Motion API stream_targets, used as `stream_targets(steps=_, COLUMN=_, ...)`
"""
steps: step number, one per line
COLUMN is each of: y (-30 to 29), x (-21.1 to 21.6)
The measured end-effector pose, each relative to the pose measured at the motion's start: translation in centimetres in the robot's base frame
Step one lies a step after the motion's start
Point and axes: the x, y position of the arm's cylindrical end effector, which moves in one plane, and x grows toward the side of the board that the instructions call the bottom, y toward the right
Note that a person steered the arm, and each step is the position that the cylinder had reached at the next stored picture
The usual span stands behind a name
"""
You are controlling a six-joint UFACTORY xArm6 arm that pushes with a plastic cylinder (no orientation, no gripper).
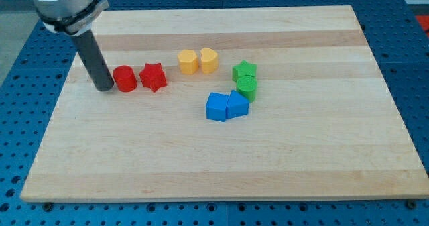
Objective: Push red circle below the red star
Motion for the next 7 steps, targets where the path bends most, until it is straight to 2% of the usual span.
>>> stream_targets(steps=1, y=-0.1, x=1.4)
stream_targets(steps=2, y=-2.8, x=1.1)
stream_targets(steps=4, y=-5.3, x=-4.0)
stream_targets(steps=5, y=-3.3, x=-5.8)
stream_targets(steps=7, y=2.3, x=-5.9)
